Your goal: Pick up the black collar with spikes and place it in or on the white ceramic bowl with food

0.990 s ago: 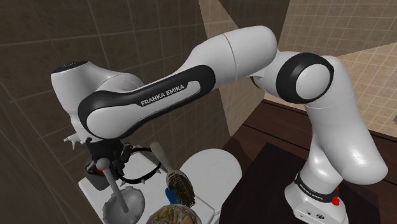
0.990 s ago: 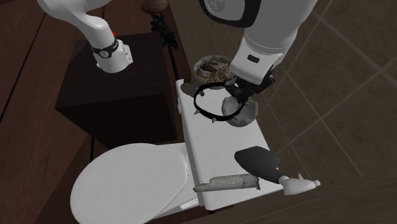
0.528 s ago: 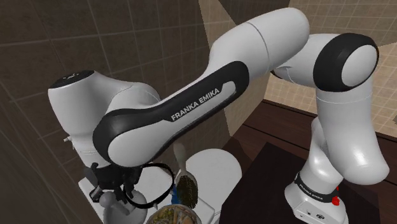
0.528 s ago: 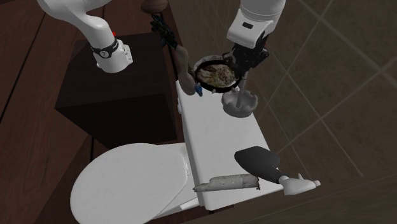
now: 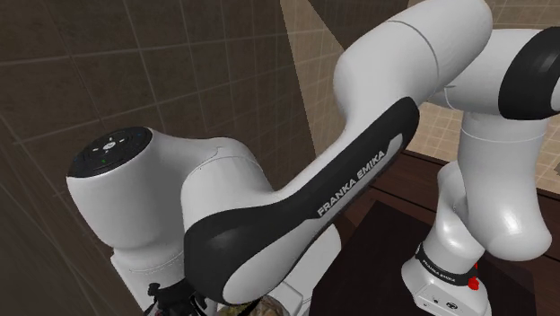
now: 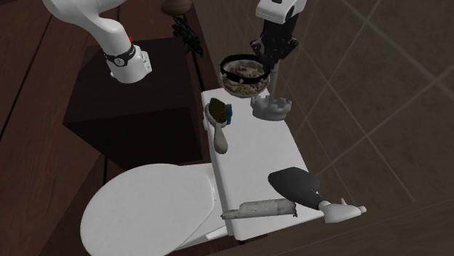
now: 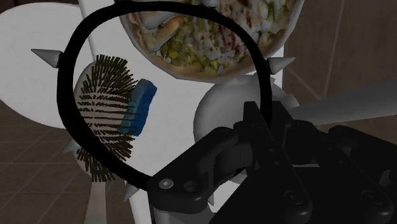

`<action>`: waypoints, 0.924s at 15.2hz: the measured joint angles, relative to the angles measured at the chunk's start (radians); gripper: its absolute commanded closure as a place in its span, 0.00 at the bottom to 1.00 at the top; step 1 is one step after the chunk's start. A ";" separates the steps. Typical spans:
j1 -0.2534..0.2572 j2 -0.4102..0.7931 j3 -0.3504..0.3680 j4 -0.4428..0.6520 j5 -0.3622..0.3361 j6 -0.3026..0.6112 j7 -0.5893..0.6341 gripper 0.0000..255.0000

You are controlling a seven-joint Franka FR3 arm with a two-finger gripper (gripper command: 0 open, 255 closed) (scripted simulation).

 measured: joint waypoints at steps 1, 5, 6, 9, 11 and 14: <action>-0.003 -0.004 0.012 -0.007 -0.022 0.004 0.010 1.00; -0.033 0.002 0.055 -0.029 -0.050 0.030 0.040 1.00; -0.039 0.003 0.065 -0.027 -0.062 0.022 0.054 1.00; -0.063 0.005 0.095 -0.029 -0.089 0.017 0.071 1.00; -0.093 -0.004 0.116 -0.068 -0.076 0.083 0.065 1.00; -0.107 -0.019 0.131 -0.096 -0.088 0.111 0.087 1.00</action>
